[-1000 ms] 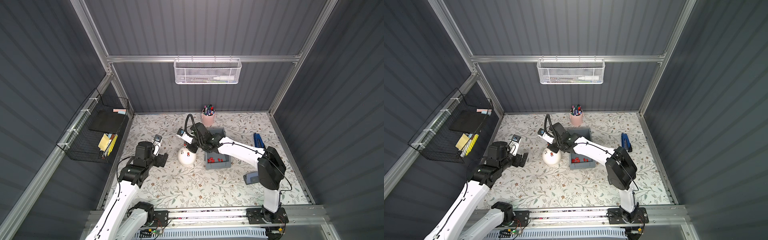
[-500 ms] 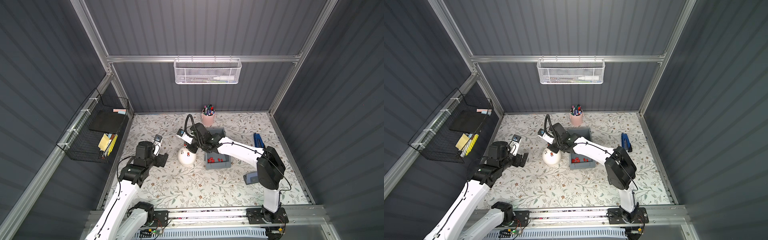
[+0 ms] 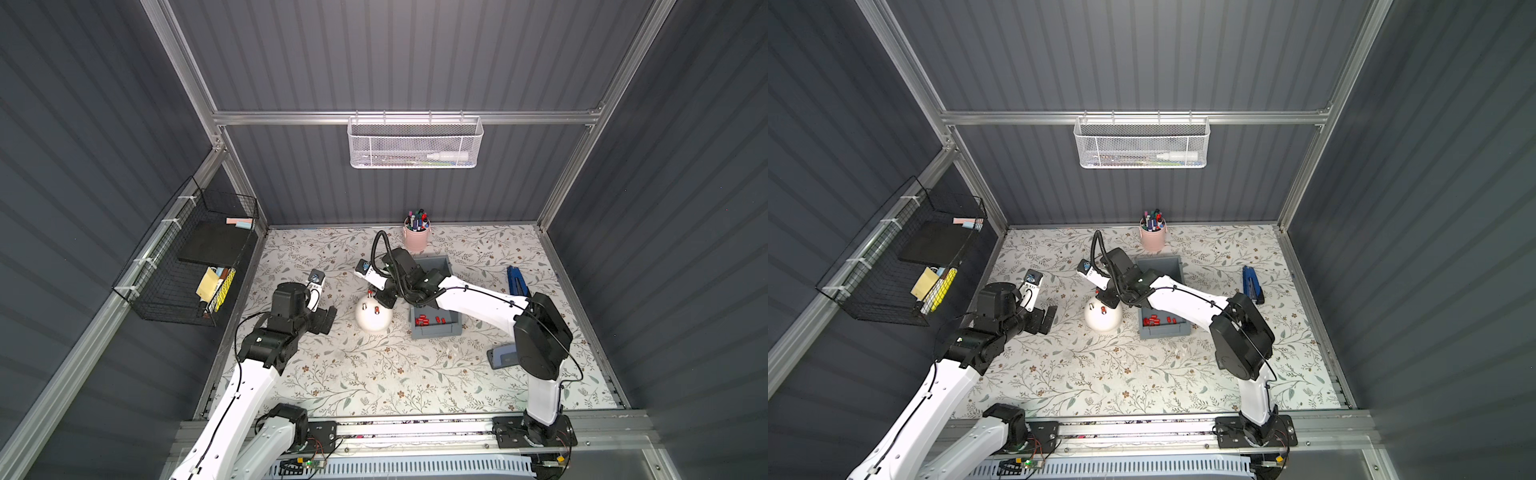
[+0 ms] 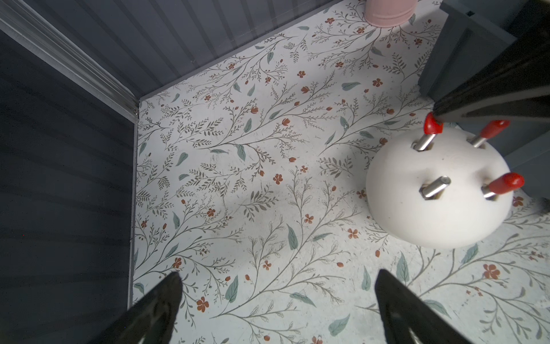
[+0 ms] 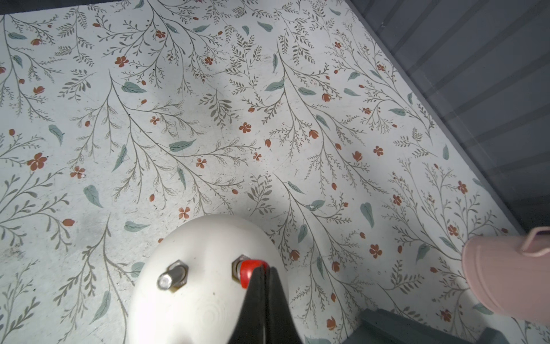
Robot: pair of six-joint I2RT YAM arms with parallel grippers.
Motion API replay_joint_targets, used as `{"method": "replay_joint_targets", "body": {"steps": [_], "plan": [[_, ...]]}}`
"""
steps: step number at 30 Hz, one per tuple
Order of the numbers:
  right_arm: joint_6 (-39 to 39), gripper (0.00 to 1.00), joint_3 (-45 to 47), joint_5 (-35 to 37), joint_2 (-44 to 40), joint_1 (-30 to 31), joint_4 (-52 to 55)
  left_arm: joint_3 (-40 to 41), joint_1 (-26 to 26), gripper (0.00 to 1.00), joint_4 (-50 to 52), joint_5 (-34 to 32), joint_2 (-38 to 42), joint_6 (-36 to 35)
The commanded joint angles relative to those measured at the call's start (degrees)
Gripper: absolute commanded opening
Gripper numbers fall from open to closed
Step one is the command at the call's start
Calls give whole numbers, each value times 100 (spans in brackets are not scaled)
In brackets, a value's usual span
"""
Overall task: Cover the protruding screws with screw protection sleeves
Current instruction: Attach the screw protection sleeve to the screw.
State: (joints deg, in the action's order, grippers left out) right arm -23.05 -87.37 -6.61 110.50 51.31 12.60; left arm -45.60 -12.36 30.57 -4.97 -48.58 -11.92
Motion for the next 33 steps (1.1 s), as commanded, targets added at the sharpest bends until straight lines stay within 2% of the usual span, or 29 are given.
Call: {"method": "replay_joint_targets", "body": {"steps": [1,33], "plan": [[-46,3,115,-213,-99,28,173,23,15,99,126,71,-9,111],[35,3,295,291,-196,60,-310,21,14,99,125,167,-62,153]]}}
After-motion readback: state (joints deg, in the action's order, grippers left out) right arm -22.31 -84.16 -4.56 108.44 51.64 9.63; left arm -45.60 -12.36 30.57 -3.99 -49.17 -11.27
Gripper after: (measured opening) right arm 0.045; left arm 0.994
